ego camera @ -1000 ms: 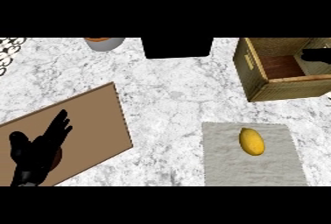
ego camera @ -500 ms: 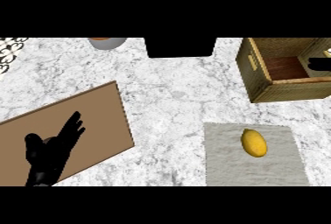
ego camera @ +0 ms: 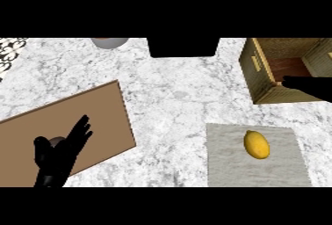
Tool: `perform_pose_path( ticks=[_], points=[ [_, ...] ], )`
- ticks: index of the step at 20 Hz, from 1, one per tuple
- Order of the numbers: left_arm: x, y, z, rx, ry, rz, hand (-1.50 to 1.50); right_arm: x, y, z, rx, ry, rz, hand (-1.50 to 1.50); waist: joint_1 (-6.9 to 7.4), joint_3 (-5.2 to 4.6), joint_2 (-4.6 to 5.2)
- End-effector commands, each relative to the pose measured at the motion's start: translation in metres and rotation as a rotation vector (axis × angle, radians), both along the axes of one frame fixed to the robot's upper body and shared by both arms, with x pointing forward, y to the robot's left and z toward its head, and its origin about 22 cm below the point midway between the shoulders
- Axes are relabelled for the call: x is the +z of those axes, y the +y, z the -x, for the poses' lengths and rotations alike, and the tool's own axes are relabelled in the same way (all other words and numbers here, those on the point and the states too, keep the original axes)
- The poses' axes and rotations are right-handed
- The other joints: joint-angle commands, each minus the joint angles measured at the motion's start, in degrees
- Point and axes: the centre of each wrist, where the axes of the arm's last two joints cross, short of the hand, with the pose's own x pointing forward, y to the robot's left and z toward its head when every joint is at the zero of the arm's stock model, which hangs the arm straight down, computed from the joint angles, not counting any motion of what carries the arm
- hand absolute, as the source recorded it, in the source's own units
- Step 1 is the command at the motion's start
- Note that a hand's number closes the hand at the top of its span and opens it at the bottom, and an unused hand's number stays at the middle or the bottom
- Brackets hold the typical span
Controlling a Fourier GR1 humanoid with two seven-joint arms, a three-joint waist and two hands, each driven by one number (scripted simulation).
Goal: Pick the lemon from the placemat and place it in the basket
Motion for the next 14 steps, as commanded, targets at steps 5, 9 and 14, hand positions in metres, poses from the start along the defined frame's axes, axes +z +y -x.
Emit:
perform_pose_path(
  ticks=[5,9,14],
  points=[
    [-0.035,0.016,0.011,0.104,0.177,-0.044,0.0,-0.053,0.017,0.005,-0.026,0.016,0.079,-1.5,1.01,-1.01,1.0],
    [-0.027,0.026,0.007,0.1,0.162,-0.036,0.0,-0.073,-0.003,-0.005,-0.041,0.026,0.07,-1.5,1.1,-0.91,1.07],
    [-0.033,0.018,0.01,0.077,0.182,-0.043,0.0,-0.099,0.008,0.003,-0.031,0.035,0.057,-1.5,0.9,-0.95,1.0]
  ],
)
